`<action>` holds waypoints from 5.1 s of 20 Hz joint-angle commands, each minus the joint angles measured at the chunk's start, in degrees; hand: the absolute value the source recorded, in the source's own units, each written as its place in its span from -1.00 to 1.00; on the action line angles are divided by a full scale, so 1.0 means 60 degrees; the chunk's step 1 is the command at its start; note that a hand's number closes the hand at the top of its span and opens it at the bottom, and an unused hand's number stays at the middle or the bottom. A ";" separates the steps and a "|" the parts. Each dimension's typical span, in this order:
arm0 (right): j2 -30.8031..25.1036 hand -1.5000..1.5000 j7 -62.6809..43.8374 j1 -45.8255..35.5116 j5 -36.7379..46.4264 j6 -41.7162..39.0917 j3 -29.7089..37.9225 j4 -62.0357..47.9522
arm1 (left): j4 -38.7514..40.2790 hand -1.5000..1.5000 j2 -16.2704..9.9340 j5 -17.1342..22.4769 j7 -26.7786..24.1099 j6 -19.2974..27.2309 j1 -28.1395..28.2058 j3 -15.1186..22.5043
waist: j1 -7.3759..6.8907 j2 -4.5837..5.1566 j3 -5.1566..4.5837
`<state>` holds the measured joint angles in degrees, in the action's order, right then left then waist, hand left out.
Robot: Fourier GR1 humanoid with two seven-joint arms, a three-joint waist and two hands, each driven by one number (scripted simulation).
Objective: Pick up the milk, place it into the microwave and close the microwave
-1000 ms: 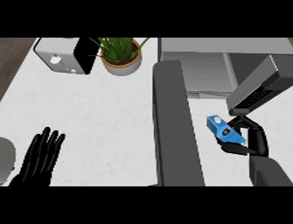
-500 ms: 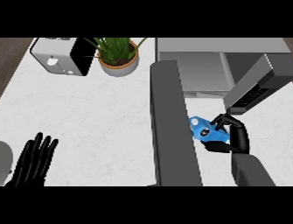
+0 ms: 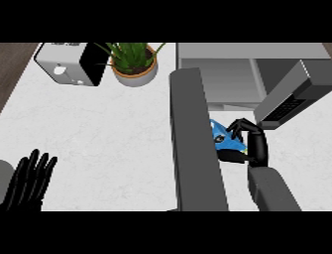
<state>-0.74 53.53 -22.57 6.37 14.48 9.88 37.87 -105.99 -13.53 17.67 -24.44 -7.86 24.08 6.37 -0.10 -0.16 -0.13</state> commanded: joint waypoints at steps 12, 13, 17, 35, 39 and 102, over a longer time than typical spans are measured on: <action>-0.0764 1.00 -0.2583 -0.2426 0.0546 0.1691 -0.0185 -0.0978 | 0.0578 -1.00 0.0450 -0.0263 0.0007 -0.0339 -0.0553 -0.0407 | -0.0132 0.0071 0.0027; -0.0566 1.00 -0.2846 -0.2676 0.0952 0.2421 -0.0418 -0.0989 | 0.0272 -1.00 -0.0260 0.0564 0.0388 -0.0996 -0.0376 -0.1000 | -0.0179 0.0073 0.0026; -0.1013 1.00 -0.2851 -0.3672 0.1340 0.3039 -0.0214 -0.2651 | 0.0885 -1.00 0.0200 -0.0103 -0.0185 -0.0864 -0.0480 -0.0584 | -0.0320 0.0135 0.0031; -0.2491 -1.00 -0.3990 -0.6052 0.2146 0.5663 0.0006 -0.5205 | 0.1202 -1.00 0.0047 -0.1141 0.0339 -0.0442 -0.1328 -0.0378 | -0.0999 0.0450 0.0054; -0.2519 -1.00 -0.3972 -0.5741 0.2585 0.6146 -0.0350 -0.5593 | 0.1078 -1.00 0.0062 -0.1190 0.0185 -0.0524 -0.1234 -0.0301 | -0.1164 0.0517 0.0063; -0.0990 -1.00 0.1593 0.1755 -0.1012 -0.4697 0.1084 -0.0887 | 0.2651 1.00 0.0571 -0.3465 0.0722 -0.1062 -0.2679 0.1696 | 0.0262 -0.0032 0.0001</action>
<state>-6.54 59.39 -17.15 1.44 -7.43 17.52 26.89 -94.77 -8.99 0.02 -17.96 -13.14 9.85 15.66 1.15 -0.36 -0.08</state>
